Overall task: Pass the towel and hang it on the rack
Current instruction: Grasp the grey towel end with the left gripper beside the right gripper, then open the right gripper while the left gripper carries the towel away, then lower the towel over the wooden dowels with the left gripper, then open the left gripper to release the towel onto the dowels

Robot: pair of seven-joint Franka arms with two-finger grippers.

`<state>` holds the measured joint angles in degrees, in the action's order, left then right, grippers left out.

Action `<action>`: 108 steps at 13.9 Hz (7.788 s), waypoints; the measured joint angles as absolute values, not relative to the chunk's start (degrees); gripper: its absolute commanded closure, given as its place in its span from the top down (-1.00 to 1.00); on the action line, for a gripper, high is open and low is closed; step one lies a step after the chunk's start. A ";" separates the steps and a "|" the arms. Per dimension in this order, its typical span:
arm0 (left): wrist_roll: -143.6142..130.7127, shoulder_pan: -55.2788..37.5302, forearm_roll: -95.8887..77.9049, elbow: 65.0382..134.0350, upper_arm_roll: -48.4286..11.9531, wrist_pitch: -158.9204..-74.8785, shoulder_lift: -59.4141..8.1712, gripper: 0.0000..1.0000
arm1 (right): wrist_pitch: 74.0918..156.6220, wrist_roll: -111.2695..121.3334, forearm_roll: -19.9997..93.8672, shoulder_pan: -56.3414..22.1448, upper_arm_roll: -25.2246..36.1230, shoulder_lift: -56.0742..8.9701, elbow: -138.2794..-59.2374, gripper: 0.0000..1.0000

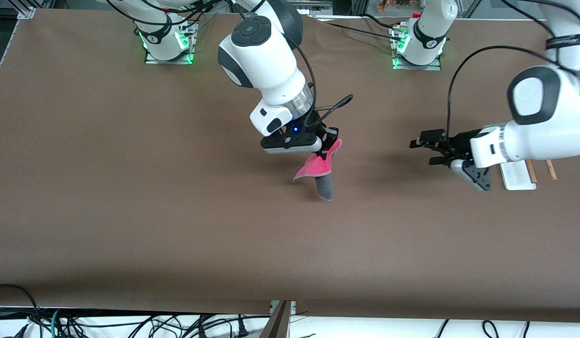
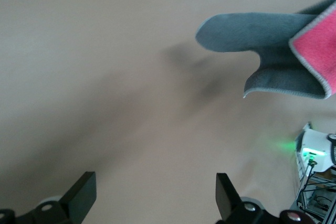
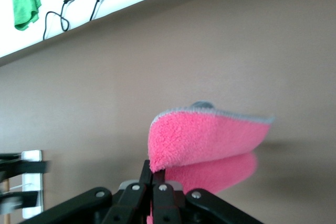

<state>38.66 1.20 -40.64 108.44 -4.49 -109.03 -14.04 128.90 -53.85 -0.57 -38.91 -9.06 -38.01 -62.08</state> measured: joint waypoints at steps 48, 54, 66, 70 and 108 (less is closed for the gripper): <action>86.99 6.35 -41.04 105.37 -15.40 -132.88 -25.01 -1.00 | 123.86 -45.11 -0.93 -38.20 -6.10 -38.01 -62.00 1.00; 77.53 16.98 -29.10 102.26 -13.32 -111.43 -19.70 -1.00 | 108.26 -20.79 -1.87 -24.44 -4.28 -35.45 -61.32 1.00; 84.04 40.28 -11.37 102.74 -12.92 -97.86 -13.93 -1.00 | 99.61 2.18 -3.03 -10.41 7.74 -27.76 -65.45 1.00; 89.71 45.11 -11.37 102.86 -12.92 -98.16 -16.96 -1.00 | 99.55 2.23 -3.06 -4.27 2.27 -17.04 -78.70 1.00; 115.55 57.42 -7.54 80.24 -14.51 -106.51 -39.35 1.00 | 98.21 2.25 -1.04 3.14 -5.74 -3.50 -93.03 1.00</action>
<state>115.55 57.42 -7.54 80.24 -14.51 -106.51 -39.35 98.21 2.25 -1.04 3.14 -5.74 -3.50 -93.03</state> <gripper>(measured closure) 0.000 0.000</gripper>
